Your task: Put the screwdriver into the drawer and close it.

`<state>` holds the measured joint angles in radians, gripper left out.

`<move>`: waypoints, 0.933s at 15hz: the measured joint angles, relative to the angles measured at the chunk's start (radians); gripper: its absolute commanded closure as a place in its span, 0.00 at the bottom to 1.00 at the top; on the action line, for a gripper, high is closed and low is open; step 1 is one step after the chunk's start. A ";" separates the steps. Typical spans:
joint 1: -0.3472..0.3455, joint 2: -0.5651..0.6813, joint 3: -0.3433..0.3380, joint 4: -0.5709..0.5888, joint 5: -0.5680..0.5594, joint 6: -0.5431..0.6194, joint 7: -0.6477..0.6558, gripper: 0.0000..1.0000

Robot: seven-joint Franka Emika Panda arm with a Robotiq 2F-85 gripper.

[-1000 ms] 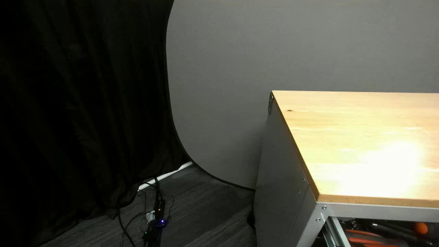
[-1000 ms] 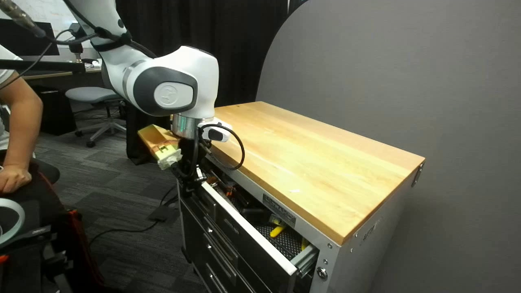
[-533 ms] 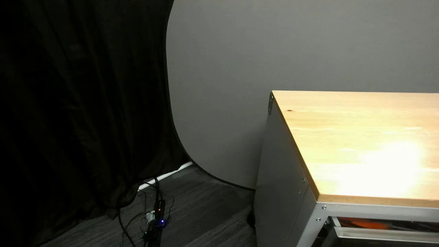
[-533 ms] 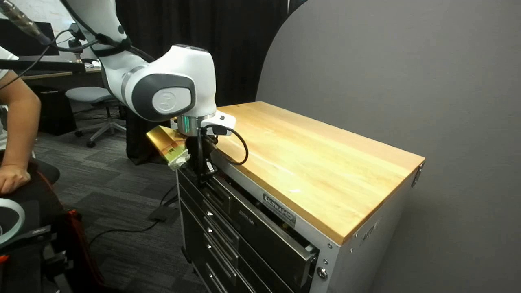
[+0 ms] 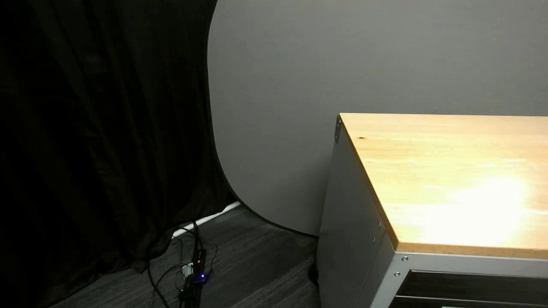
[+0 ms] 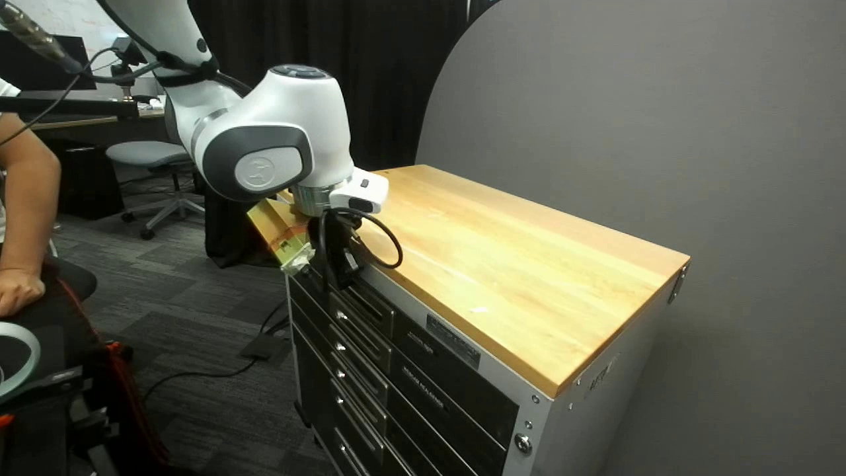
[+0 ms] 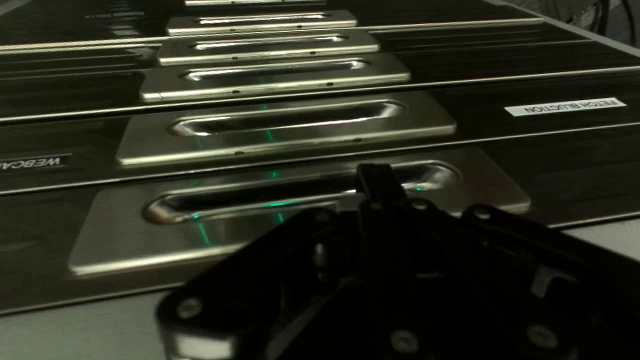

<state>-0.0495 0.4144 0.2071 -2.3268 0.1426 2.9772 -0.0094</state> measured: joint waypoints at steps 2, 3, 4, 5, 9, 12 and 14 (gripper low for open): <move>-0.039 0.000 0.038 -0.010 0.023 0.017 -0.024 1.00; -0.053 0.000 0.051 -0.011 0.026 0.019 -0.030 1.00; -0.057 -0.001 0.053 -0.011 0.026 0.016 -0.030 1.00; -0.052 -0.005 0.047 -0.010 0.024 0.008 -0.030 1.00; 0.033 -0.087 -0.072 0.016 -0.057 -0.168 0.015 1.00; 0.094 -0.165 -0.140 0.057 -0.154 -0.394 0.078 0.95; 0.115 -0.200 -0.140 0.097 -0.174 -0.548 0.093 0.69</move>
<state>0.0652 0.2145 0.0669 -2.2296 -0.0318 2.4295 0.0837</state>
